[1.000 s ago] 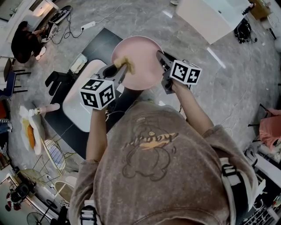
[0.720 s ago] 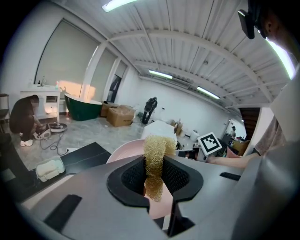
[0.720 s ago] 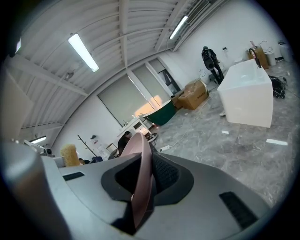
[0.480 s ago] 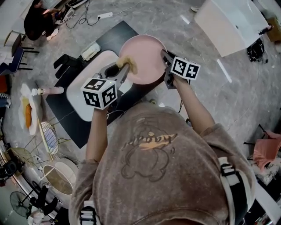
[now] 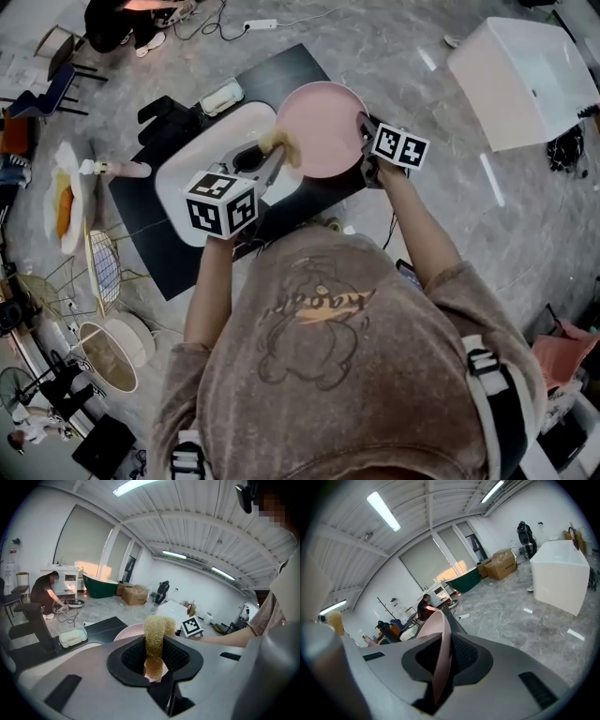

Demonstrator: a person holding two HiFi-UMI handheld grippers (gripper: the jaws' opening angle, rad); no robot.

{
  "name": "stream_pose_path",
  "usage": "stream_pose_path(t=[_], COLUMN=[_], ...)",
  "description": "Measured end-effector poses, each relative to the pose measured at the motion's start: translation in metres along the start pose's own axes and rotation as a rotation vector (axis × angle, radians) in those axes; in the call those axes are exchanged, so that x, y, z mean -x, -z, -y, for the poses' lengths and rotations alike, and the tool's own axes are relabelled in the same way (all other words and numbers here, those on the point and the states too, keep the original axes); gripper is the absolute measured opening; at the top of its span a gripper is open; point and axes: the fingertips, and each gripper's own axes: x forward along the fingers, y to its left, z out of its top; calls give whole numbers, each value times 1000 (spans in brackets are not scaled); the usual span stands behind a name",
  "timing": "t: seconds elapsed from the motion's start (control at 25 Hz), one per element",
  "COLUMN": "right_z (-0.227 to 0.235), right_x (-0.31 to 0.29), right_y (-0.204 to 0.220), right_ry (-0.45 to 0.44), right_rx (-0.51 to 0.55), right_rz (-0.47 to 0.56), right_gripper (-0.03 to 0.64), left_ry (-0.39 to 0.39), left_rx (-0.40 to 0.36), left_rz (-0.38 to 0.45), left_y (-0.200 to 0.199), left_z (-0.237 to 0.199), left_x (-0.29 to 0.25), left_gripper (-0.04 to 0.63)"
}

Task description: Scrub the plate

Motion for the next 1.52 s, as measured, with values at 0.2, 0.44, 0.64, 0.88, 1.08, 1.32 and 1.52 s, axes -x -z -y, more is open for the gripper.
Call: stream_pose_path(t=[0.2,0.44,0.64,0.88,1.08,1.32,1.52], right_z=[10,19,27,39,31,-2,-48], right_x=[-19,-36,-48,-54,-42,13,68], right_y=[0,-3,1,4,-12,-44,-61], right_ry=[15,60,80,94,76,2,-76], right_rx=[69,248,389,447,477,472,475], right_rz=[-43,-109,-167,-214,-177,-73,22], right_gripper=[33,28,51,89,107,104,95], left_ry=[-10,-13,-9,3,11,60,110], left_rx=[19,32,44,61,54,23,-22], left_rz=[0,-4,-4,-8,-9,9,39], left_y=[-2,-2,-3,1,4,-5,-22], left_z=[-4,-10,-9,-11,-19,-7,7], left_x=[-2,-11,-17,-25,-37,-54,-59], left_gripper=[80,80,80,80,78,80,80])
